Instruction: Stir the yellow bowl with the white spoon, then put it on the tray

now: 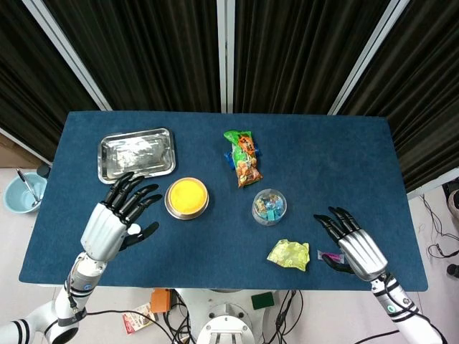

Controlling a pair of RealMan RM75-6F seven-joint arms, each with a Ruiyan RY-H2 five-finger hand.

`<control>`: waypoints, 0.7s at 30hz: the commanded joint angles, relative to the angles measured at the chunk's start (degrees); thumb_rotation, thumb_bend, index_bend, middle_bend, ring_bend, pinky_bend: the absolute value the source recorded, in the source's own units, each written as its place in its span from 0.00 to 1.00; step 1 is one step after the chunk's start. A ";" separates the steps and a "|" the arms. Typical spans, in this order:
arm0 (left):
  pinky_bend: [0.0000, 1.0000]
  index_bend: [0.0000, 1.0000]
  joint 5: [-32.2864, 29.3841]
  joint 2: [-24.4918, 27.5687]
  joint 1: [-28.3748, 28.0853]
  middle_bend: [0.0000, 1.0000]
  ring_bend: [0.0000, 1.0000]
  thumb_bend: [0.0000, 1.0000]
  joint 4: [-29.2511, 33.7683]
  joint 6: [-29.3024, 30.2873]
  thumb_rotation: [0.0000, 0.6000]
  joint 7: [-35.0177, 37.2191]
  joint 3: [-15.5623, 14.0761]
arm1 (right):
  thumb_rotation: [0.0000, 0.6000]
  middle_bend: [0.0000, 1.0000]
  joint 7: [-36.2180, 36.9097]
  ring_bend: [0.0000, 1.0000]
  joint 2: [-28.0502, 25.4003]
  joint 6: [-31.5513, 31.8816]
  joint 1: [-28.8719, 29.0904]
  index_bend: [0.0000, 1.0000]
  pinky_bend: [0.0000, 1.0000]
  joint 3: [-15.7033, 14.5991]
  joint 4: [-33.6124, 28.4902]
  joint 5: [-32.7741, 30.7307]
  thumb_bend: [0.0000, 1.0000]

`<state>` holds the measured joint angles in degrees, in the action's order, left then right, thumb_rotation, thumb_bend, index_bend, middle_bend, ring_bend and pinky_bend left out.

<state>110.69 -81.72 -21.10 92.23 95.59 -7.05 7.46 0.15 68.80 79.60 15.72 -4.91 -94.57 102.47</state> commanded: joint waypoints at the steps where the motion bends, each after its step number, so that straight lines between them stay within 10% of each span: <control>1: 0.13 0.25 -0.49 0.44 -0.39 0.22 0.12 0.16 0.48 -0.91 1.00 -0.57 0.20 | 1.00 0.14 -0.89 0.00 0.48 -0.83 0.74 0.06 0.09 0.29 -0.75 0.64 0.30; 21: 0.12 0.38 -21.44 6.39 2.97 0.23 0.12 0.36 -9.28 -21.46 1.00 0.33 -7.08 | 1.00 0.14 1.43 0.00 -6.27 10.14 -5.39 0.06 0.10 1.30 -2.14 -0.21 0.29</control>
<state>91.23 -75.32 -18.27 84.71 76.27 -7.72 1.10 1.46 62.73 89.47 10.55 -3.76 -96.49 102.13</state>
